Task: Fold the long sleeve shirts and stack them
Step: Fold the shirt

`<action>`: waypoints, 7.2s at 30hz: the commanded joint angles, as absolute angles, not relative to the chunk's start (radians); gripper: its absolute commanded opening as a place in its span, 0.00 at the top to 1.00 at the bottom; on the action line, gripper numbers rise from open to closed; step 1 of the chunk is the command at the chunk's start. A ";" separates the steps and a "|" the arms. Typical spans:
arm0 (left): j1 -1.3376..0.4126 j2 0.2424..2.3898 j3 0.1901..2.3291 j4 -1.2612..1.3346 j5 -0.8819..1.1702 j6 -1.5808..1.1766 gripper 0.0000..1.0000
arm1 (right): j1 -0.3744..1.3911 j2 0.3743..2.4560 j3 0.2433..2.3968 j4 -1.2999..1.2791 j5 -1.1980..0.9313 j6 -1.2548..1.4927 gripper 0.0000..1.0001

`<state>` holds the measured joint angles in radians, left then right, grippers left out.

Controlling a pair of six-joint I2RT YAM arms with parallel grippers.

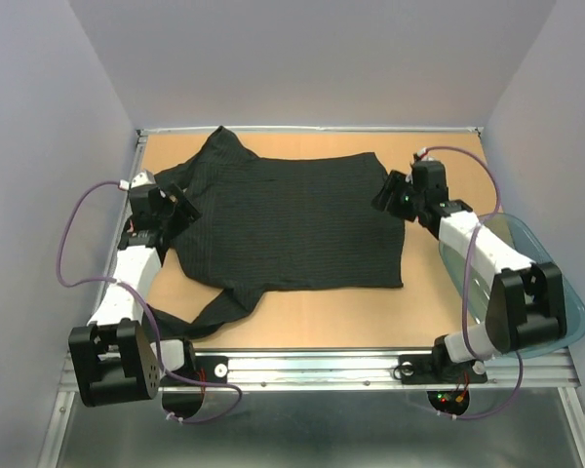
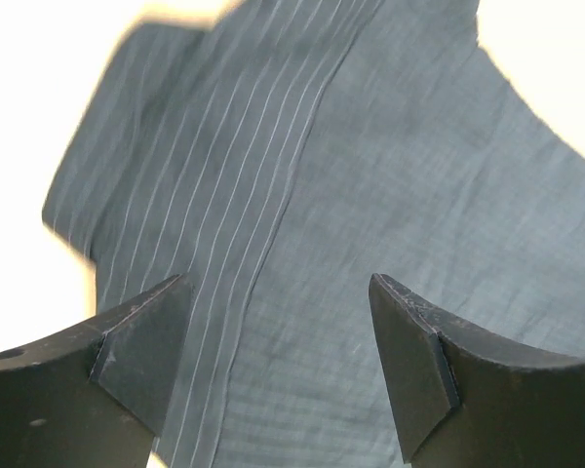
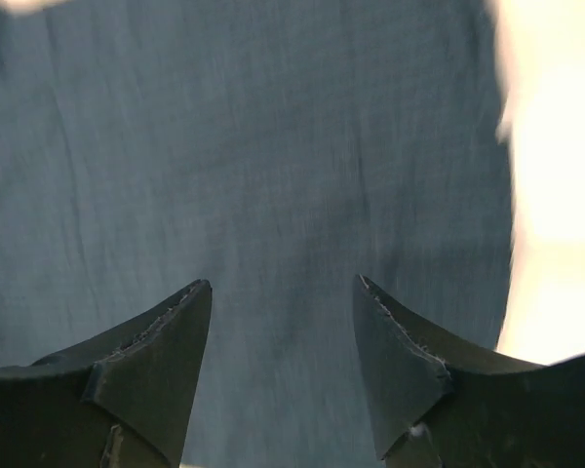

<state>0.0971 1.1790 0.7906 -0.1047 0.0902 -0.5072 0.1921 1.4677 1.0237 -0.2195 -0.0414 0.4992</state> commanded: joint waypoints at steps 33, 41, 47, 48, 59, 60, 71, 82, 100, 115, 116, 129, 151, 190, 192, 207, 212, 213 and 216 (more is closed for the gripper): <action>0.028 1.625 1.102 -0.113 0.055 -0.520 0.16 | 0.106 1.807 1.145 -0.158 0.109 0.476 0.35; 0.028 1.322 0.752 -0.123 0.032 -0.600 0.16 | 0.104 1.453 0.852 -0.160 0.032 0.541 0.17; 0.029 1.267 0.632 -0.106 0.055 -0.591 0.17 | 0.120 1.316 0.750 -0.155 -0.164 0.497 0.20; 0.029 1.264 0.635 -0.112 0.064 -0.566 0.17 | 0.130 1.304 0.747 -0.156 -0.169 0.480 0.20; -0.187 1.108 0.660 -0.308 0.037 -0.499 0.17 | 0.189 1.284 0.750 -0.166 -0.307 0.399 0.20; -0.242 1.109 0.669 -0.345 0.026 -0.489 0.17 | 0.198 1.284 0.753 -0.166 -0.307 0.384 0.20; -0.486 1.181 0.793 -0.494 -0.236 -0.575 0.16 | 0.348 1.284 0.825 -0.186 -0.345 0.250 0.18; -0.167 1.128 0.789 -0.371 -0.135 -0.569 0.16 | 0.855 1.563 1.121 -0.155 -0.242 -0.083 0.17; 0.032 1.120 0.693 -0.278 -0.026 -0.523 0.16 | 1.095 2.049 1.564 -0.126 -0.305 -0.172 0.33; 0.032 1.144 0.681 -0.242 -0.009 -0.508 0.16 | 1.097 2.081 1.597 -0.112 -0.385 -0.158 0.99; 0.032 1.146 0.684 -0.241 -0.008 -0.506 0.16 | 1.097 2.050 1.565 -0.113 -0.426 -0.158 0.99; 0.032 1.210 0.715 -0.218 -0.006 -0.500 0.16 | 1.095 1.631 1.121 -0.124 -0.423 -0.089 0.99; 0.032 1.302 0.732 -0.153 0.029 -0.482 0.16 | 0.957 1.488 1.117 -0.296 0.126 0.085 0.37; 0.084 1.296 0.707 -0.109 -0.023 -0.472 0.16 | 1.327 2.106 1.442 -0.293 0.035 -0.281 0.40; 0.083 1.298 0.706 -0.106 -0.021 -0.472 0.16 | 1.327 2.106 1.430 -0.293 0.044 -0.273 0.58; 0.092 1.284 0.706 -0.103 -0.017 -0.472 0.16 | 1.312 1.792 1.578 -0.302 0.164 -0.233 0.99; 0.095 1.282 0.706 -0.101 -0.012 -0.474 0.16 | 1.304 1.665 1.606 -0.301 0.250 -0.200 0.99; 0.095 1.281 0.706 -0.100 -0.009 -0.476 0.16 | 1.304 1.648 1.614 -0.301 0.259 -0.190 1.00; 0.097 1.278 0.706 -0.098 -0.008 -0.476 0.16 | 1.304 1.580 1.664 -0.299 0.268 -0.161 0.99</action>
